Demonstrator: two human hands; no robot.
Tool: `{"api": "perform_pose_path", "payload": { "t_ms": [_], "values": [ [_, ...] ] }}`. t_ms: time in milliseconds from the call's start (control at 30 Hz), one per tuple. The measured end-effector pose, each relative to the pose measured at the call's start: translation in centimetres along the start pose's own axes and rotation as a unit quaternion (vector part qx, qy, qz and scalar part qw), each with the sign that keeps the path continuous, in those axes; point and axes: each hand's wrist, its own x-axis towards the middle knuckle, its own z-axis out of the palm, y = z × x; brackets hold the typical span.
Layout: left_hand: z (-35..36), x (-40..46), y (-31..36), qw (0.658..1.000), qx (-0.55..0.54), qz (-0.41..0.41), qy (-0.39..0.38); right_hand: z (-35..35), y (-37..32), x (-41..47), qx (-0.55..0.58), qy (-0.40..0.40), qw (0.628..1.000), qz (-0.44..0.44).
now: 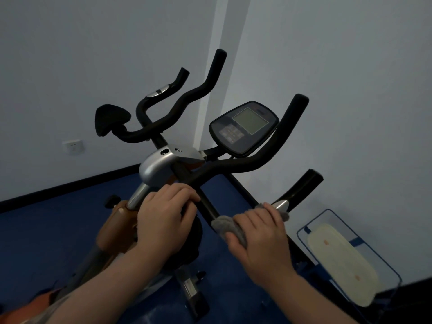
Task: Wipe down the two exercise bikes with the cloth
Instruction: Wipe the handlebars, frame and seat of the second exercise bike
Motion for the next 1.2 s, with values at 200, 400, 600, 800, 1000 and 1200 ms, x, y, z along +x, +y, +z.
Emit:
{"api": "perform_pose_path", "payload": {
  "t_ms": [200, 400, 600, 800, 1000, 1200],
  "values": [
    [-0.2, 0.0, 0.0, 1.000, -0.006, -0.006, -0.005, -3.4, 4.8, 1.6, 0.006, -0.103, 0.983, -0.152],
    [0.0, 0.0, -0.1, 1.000, -0.003, -0.006, 0.002, 0.0, -0.3, 0.6, -0.001, 0.018, 0.999, 0.040],
    [-0.1, -0.1, -0.2, 1.000, 0.001, -0.005, -0.003, -3.2, 4.5, 2.1, 0.008, -0.110, 0.982, -0.153],
    [0.1, 0.1, -0.2, 1.000, 0.003, -0.004, 0.003, -1.9, 3.5, 0.8, 0.052, 0.017, 0.998, 0.010],
    [-0.1, 0.0, -0.1, 1.000, 0.000, -0.005, -0.001, -1.9, 3.8, 1.6, 0.007, 0.003, 0.996, -0.090],
    [0.0, 0.0, -0.1, 1.000, 0.003, -0.009, 0.006, -2.2, 3.9, 2.0, 0.060, 0.042, 0.997, 0.022]
  ]
}}
